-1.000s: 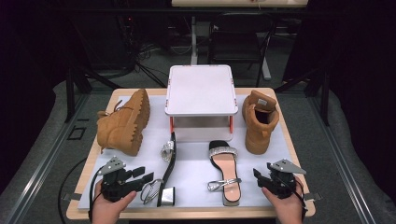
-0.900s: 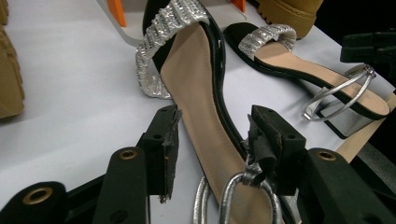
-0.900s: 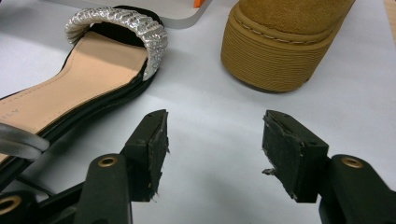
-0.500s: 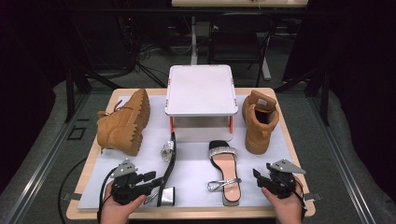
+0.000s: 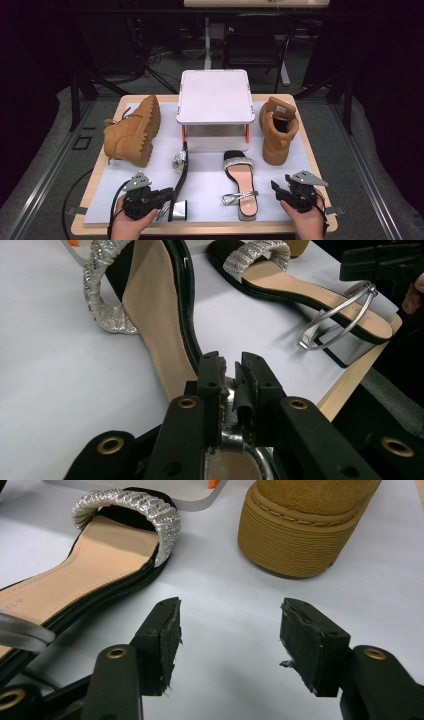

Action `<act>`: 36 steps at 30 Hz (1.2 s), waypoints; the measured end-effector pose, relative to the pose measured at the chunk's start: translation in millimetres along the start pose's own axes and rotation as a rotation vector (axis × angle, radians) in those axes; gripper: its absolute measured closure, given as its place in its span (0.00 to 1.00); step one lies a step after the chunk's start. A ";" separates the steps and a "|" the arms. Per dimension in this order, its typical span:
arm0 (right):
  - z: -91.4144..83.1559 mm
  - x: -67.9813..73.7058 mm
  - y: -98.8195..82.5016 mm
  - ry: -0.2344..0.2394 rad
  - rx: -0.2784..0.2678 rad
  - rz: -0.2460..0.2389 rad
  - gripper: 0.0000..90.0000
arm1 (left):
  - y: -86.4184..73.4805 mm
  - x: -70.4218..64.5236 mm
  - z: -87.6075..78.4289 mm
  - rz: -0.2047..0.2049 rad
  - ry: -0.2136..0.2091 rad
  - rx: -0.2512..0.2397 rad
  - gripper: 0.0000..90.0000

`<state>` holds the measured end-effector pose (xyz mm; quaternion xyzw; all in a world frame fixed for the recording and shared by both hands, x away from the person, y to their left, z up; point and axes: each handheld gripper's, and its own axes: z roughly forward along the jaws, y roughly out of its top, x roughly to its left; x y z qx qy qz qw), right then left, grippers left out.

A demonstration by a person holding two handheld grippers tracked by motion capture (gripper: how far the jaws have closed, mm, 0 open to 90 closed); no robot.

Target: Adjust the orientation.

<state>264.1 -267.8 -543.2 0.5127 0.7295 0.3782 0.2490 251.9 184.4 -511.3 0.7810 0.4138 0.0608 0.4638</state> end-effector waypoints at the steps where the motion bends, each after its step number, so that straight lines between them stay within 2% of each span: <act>1: -0.1 -0.1 0.0 -0.001 0.000 0.001 0.46 | 0.3 -0.5 0.0 0.008 0.002 0.002 0.89; 5: -0.1 -0.3 0.1 0.000 -0.001 0.003 0.46 | 1.0 -1.9 0.8 0.009 0.010 -0.001 0.90; 21: -0.4 -1.9 -0.1 0.004 -0.004 0.020 0.46 | 10.0 -12.9 17.5 0.015 -0.033 -0.030 0.90; 27: -1.1 -2.5 0.0 0.009 -0.013 0.028 0.46 | 13.5 -21.5 31.7 0.022 -0.049 -0.021 0.90; 36: -1.4 -4.4 -0.5 0.011 -0.014 0.036 0.46 | 17.0 -25.6 45.7 0.022 -0.072 0.005 0.90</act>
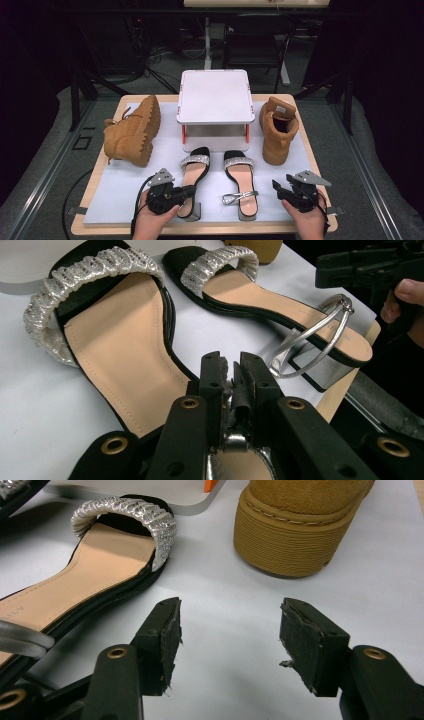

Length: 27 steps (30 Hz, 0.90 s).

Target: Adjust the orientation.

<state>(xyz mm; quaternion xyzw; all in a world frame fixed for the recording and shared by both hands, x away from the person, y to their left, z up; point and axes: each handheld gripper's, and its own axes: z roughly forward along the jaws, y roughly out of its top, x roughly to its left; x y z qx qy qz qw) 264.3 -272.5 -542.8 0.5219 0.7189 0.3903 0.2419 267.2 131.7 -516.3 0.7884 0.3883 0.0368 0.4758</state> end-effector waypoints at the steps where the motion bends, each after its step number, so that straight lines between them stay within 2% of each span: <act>1: 0.0 0.0 0.0 0.000 0.000 0.000 0.46 | 0.6 -0.5 1.8 0.004 -0.002 0.010 0.90; 9: -1.0 -0.5 -0.3 -0.004 0.002 0.006 0.46 | 0.4 -8.2 12.8 0.043 0.024 0.050 0.89; 15: -1.5 -1.5 -0.6 -0.004 0.000 0.009 0.46 | -0.9 -10.3 17.3 0.057 0.049 0.071 0.80; 21: -1.2 -1.4 -0.6 -0.003 0.000 0.012 0.46 | 1.4 -7.7 9.6 0.036 0.030 0.038 0.67; 27: -1.4 -1.5 -0.8 -0.005 0.000 0.011 0.46 | 3.2 -4.4 -4.7 0.025 0.044 0.001 0.61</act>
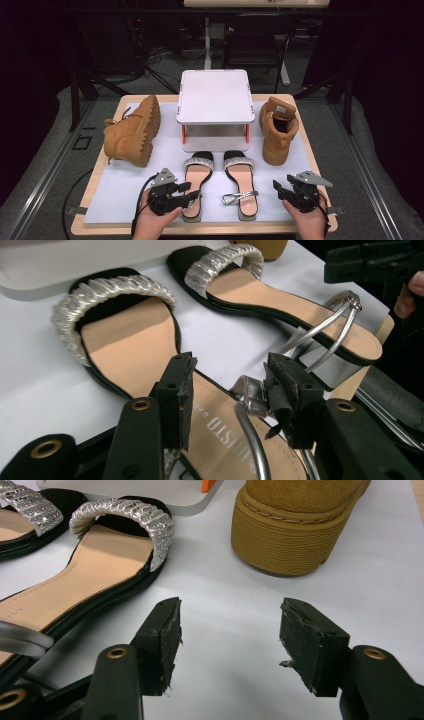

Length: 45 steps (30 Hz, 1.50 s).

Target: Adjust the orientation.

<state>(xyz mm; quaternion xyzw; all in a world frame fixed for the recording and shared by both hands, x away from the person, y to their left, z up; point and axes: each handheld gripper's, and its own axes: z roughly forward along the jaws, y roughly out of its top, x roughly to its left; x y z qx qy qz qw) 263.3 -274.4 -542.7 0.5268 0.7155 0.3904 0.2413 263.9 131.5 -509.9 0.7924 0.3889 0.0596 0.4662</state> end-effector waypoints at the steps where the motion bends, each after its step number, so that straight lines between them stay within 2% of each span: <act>1: 0.2 -0.1 -0.1 0.004 0.000 0.003 0.46 | -0.1 1.0 -2.3 0.001 0.004 0.002 0.60; 3: 0.5 -0.4 -0.3 0.004 0.005 0.002 0.46 | -1.5 2.8 -5.8 -0.001 0.010 0.004 0.58; 9: 0.7 -0.9 -0.7 0.003 0.004 0.003 0.46 | -5.2 5.9 -14.2 -0.020 -0.001 -0.032 0.53; 14: 0.9 -1.4 -0.8 0.004 0.004 0.009 0.46 | -11.9 10.2 -18.2 -0.018 0.020 -0.012 0.54; 18: 0.9 -1.6 -1.1 0.003 0.006 0.011 0.46 | -14.5 11.6 -21.2 -0.028 0.017 -0.029 0.53; 21: 1.6 -1.7 -1.3 0.007 0.005 0.015 0.46 | -13.6 10.5 -24.7 -0.029 -0.006 -0.046 0.51; 30: 2.3 -2.4 -1.7 0.004 0.014 0.016 0.46 | -9.6 9.2 -36.4 -0.033 -0.005 -0.074 0.48; 31: 2.4 -2.5 -1.7 0.004 0.014 0.016 0.46 | -9.8 10.7 -38.1 -0.032 0.014 -0.066 0.48; 37: 1.8 -3.0 -1.6 0.004 0.010 0.017 0.46 | -19.3 20.9 -33.7 -0.059 0.042 -0.025 0.50; 40: 1.6 -3.4 -1.6 0.006 0.006 0.021 0.46 | -23.3 23.7 -28.9 -0.051 0.069 0.003 0.52; 43: 1.4 -3.7 -1.6 0.006 0.006 0.021 0.46 | -26.7 25.6 -24.6 -0.059 0.076 0.025 0.56; 45: 1.2 -3.8 -1.5 0.006 0.004 0.020 0.46 | -28.3 26.3 -22.1 -0.066 0.064 0.032 0.60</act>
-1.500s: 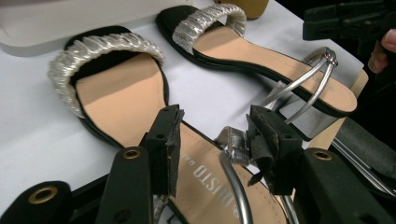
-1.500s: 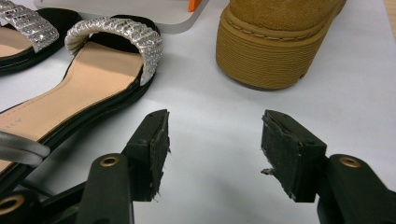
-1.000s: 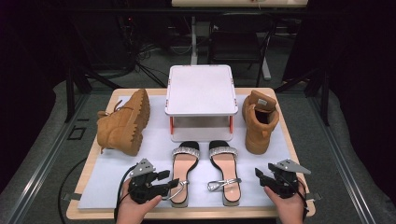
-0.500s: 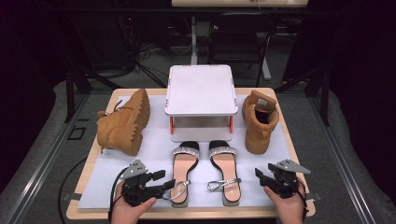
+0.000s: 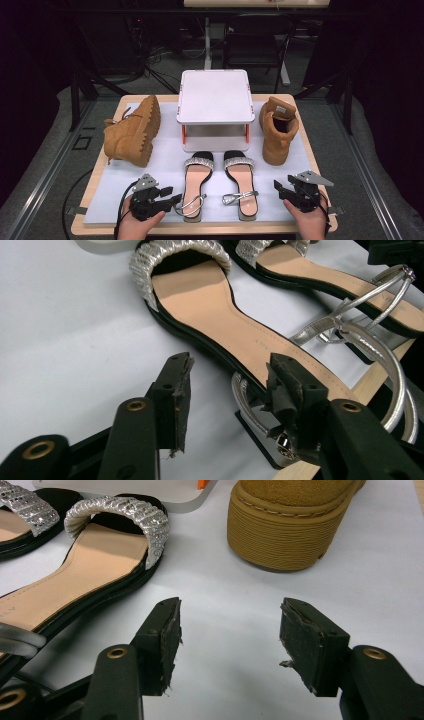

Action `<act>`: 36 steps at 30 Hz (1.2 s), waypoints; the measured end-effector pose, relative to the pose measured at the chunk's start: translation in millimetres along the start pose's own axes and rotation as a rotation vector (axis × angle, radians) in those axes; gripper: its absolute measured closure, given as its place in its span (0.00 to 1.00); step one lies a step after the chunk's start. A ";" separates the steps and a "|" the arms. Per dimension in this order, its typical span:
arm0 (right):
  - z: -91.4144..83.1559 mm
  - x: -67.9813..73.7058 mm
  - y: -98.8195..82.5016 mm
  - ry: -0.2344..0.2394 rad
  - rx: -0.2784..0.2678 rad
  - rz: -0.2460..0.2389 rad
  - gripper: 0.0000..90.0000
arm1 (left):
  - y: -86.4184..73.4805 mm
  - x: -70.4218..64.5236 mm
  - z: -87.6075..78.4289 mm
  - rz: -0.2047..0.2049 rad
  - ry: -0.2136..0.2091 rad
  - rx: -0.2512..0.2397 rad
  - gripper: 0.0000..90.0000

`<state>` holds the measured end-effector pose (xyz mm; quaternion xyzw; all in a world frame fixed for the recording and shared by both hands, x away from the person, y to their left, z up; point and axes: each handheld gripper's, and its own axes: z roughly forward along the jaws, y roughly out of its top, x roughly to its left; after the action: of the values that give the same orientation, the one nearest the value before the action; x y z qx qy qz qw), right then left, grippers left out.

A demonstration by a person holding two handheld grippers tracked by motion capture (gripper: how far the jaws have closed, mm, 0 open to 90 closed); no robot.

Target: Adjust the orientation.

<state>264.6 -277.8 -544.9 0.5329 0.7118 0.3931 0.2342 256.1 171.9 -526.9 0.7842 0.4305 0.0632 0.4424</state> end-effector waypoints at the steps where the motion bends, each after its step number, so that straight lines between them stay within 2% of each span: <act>1: 0.0 0.0 0.0 0.000 -0.001 0.000 0.46 | -0.3 -0.1 0.8 0.005 -0.002 0.009 0.61; 8: -0.3 0.0 0.1 0.003 -0.002 0.001 0.46 | -3.2 -3.7 6.9 0.016 -0.001 0.035 0.68; 13: -0.1 -0.1 0.1 0.003 -0.001 0.000 0.46 | -4.4 -5.4 9.6 0.024 0.000 0.059 0.79; 19: 0.0 -0.2 0.2 0.004 -0.001 0.000 0.46 | -5.4 -5.9 12.0 0.031 -0.001 0.080 0.88; 21: 0.0 -0.3 0.1 0.003 -0.001 0.001 0.46 | -5.7 -6.4 12.7 0.035 0.010 0.085 0.90; 27: 0.0 -0.1 0.1 0.004 -0.001 0.001 0.46 | -5.1 -6.0 12.1 0.018 0.004 0.082 0.93; 36: -0.3 -0.4 0.4 0.005 0.002 -0.002 0.46 | -1.3 -4.7 9.0 0.045 0.023 0.078 0.97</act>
<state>264.8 -278.2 -544.4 0.5315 0.7134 0.3932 0.2324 256.7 163.1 -531.9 0.8096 0.4198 0.0652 0.4050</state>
